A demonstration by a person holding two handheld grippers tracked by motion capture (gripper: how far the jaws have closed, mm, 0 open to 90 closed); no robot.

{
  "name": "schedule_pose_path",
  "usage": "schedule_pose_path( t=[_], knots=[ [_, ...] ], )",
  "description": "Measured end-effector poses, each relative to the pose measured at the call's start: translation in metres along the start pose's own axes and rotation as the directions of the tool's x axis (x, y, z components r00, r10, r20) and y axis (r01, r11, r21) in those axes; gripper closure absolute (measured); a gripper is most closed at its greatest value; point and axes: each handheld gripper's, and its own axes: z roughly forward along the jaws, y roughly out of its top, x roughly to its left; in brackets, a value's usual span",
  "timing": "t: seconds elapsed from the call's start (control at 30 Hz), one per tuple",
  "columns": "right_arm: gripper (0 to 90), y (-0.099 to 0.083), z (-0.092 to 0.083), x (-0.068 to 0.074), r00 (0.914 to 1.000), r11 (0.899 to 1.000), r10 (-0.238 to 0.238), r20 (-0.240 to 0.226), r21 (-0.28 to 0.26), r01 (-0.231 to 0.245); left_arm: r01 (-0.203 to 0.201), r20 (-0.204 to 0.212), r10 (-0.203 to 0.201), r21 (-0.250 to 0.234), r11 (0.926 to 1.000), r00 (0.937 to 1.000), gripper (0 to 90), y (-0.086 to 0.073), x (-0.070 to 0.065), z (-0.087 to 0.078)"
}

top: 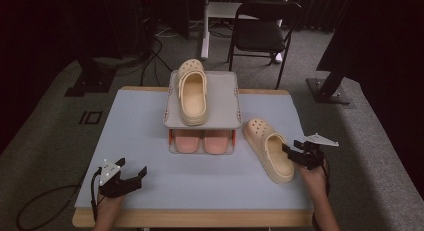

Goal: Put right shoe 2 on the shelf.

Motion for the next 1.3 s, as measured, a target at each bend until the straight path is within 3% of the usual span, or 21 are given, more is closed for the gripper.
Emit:
schedule_pose_path(
  t=[0.4,0.57,0.63,0.67,0.93,1.03,1.3],
  knots=[
    [46.9,0.013,0.029,0.007,0.9997,0.999,-0.019,-0.014,0.034,0.02,-0.001,0.002,0.001,0.0,1.0,1.0,9.9,0.0,0.001,0.001],
    [58.4,0.016,0.031,0.008,0.9994,0.999,-0.032,-0.015,0.033,0.032,0.003,0.001,-0.003,0.002,1.0,1.0,9.9,0.0,0.002,0.001],
    [58.4,0.017,0.031,0.008,0.9992,0.998,-0.037,-0.017,0.04,0.038,0.003,0.001,-0.003,0.002,1.0,1.0,9.9,0.0,0.002,0.001],
    [67.1,0.017,0.033,0.01,0.998,0.996,-0.062,-0.009,0.056,0.063,-0.005,0.003,0.005,0.002,1.0,1.0,9.9,0.001,0.001,0.001],
    [75.5,0.02,0.032,0.013,0.9952,0.993,-0.096,0.018,0.065,0.095,-0.002,-0.002,0.002,0.002,1.0,1.0,9.9,0.0,0.001,0.0],
    [76.0,0.022,0.027,0.012,0.9979,0.997,-0.063,0.015,0.041,0.062,-0.001,-0.001,0.001,0.001,1.0,1.0,9.9,0.0,0.001,0.0],
    [76.1,0.037,0.013,0.013,0.9968,0.997,-0.078,0.02,0.023,0.077,-0.004,-0.002,0.004,0.002,1.0,1.0,9.9,0.001,0.001,0.0]
  ],
)
